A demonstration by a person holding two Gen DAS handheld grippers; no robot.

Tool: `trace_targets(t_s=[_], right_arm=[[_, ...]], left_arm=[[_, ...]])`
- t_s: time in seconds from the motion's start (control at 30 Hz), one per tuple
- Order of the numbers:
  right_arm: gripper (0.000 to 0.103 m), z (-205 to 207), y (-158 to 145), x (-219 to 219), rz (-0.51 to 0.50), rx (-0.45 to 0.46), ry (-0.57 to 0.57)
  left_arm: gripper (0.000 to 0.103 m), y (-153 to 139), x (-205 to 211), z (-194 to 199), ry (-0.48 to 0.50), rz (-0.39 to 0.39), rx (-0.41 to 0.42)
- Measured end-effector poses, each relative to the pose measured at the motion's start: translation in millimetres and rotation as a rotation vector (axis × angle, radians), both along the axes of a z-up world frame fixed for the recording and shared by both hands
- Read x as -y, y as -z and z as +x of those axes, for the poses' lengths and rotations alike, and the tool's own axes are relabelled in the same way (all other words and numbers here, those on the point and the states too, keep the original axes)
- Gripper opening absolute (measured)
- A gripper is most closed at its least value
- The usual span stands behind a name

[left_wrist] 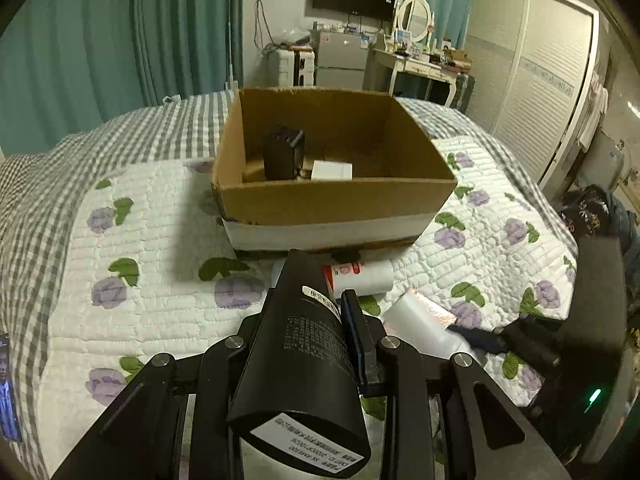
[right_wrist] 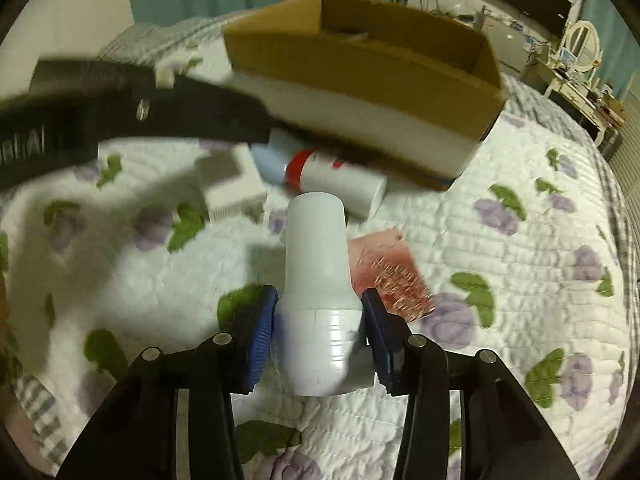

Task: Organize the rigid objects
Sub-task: 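Grasp the white cup-shaped object with the right tool while the left tool holds the case, then move both tools over the box and release both items inside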

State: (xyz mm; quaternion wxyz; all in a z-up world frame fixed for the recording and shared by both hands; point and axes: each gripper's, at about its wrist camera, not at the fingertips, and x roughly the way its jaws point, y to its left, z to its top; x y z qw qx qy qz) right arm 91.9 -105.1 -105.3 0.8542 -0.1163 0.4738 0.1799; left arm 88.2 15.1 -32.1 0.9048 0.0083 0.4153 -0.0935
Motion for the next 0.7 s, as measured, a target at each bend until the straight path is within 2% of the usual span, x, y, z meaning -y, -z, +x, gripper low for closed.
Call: trace_targets(t_s=[0.23, 0.43, 0.6, 0.7], right_arm=[[0.043, 17, -67, 11, 0.049, 0.085, 0.061], [0.043, 42, -124, 17, 0.095, 0.172, 0.082], [0.043, 73, -155, 20, 0.091, 0.221, 0.080], [0.043, 101, -164, 25, 0.100, 0.229, 0.093]], left_arm=[[0.030, -41, -3, -5, 0.008, -0.017, 0.081], [0.030, -81, 4, 13, 0.035, -0.004, 0.171], [0.030, -95, 14, 43, 0.050, -0.012, 0.199], [0.030, -93, 19, 67, 0.059, -0.004, 0.197]])
